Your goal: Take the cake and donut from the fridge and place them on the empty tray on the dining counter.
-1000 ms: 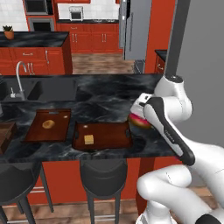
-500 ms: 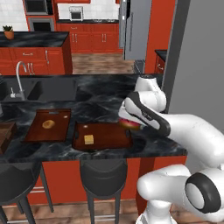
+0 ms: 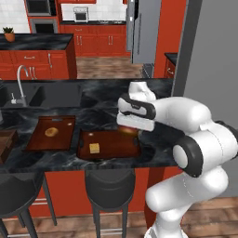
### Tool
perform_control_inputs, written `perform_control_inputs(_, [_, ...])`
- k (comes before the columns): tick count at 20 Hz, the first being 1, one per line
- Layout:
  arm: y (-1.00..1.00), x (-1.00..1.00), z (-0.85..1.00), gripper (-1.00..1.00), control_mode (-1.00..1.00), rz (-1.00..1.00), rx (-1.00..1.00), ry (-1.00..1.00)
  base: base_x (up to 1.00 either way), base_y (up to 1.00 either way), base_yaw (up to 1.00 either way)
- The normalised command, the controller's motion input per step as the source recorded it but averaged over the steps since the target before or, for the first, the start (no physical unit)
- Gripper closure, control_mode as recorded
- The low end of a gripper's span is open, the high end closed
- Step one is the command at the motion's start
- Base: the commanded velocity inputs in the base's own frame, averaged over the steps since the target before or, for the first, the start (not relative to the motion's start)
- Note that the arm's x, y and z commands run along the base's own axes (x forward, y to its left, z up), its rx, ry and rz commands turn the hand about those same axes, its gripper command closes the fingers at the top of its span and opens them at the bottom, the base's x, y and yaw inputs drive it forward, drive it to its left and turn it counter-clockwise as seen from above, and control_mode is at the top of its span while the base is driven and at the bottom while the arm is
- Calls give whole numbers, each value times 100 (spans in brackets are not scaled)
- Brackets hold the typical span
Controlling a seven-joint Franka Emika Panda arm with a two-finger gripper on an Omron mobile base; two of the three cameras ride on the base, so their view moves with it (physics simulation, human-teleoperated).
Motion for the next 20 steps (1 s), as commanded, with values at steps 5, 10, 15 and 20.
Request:
perform_control_inputs(5, [2, 48, -43, 100, -100, 3, 0, -14, 0, 0, 0])
perform_control_inputs(10, [2, 21, -52, 100, -100, 4, 0, -34, 0, 0, 0])
perform_control_inputs(15, [4, 11, -58, 100, -100, 2, 0, -30, 0, 0, 0])
perform_control_inputs(20, [9, 17, -43, 100, -100, 0, 0, -13, 0, 0, 0])
